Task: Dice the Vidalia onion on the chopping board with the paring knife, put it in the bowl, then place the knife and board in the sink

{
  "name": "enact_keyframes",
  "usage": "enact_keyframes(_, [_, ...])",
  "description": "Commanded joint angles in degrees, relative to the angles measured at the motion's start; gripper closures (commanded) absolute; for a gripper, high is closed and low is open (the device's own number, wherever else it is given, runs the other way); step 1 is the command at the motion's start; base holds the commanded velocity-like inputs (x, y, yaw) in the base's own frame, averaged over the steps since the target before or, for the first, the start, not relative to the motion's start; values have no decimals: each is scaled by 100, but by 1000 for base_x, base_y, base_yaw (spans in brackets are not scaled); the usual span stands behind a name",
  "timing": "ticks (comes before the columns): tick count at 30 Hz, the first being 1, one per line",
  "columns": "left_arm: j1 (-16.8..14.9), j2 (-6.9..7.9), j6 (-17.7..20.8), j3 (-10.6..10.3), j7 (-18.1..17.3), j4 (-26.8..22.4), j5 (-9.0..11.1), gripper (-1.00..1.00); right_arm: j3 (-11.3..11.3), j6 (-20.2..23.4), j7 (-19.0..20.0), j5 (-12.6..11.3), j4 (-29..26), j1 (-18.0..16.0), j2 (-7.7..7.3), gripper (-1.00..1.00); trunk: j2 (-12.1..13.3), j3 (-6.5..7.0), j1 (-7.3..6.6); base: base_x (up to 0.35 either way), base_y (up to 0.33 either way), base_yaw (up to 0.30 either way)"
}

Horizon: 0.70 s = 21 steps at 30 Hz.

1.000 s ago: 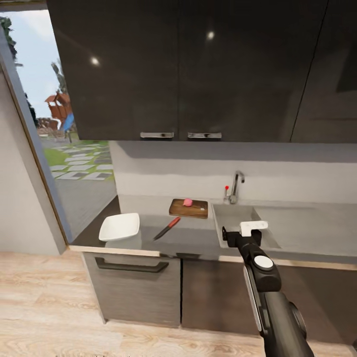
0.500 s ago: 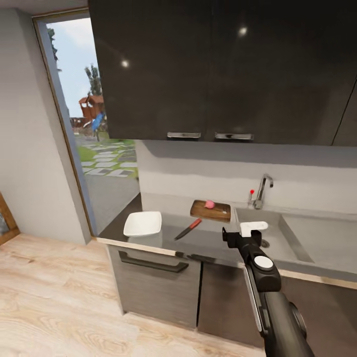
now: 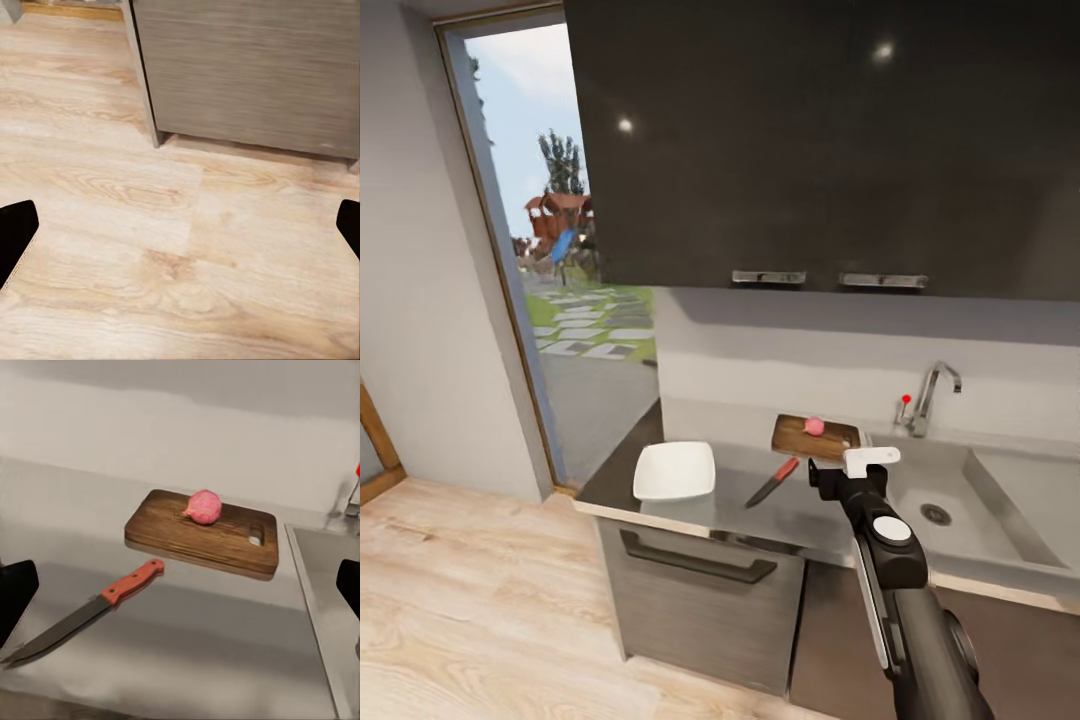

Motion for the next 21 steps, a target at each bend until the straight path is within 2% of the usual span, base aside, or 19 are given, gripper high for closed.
enact_keyframes(1, [1, 10, -11, -41, 41, -3, 39, -100, -1, 28, 14, 28, 2, -3, 5, -100, -3, 5, 5, 237, 227, -205])
enact_keyframes(18, [1, 10, -11, -41, 38, 0, 39, -100, 0, 28, 24, 23, 36, -1, 8, -100, -3, 110, 5, 245, 229, -229])
enact_keyframes(20, [1, 10, -11, -41, 38, 0, 39, -100, 1, 28, 24, 23, 115, -1, 15, -100, -3, 118, 5, 256, 230, -154])
enact_keyframes(21, [1, 10, -11, -41, 38, 0, 39, -100, 2, 23, 24, 23, 335, 0, 32, -100, -3, 119, 5, 256, 229, -32])
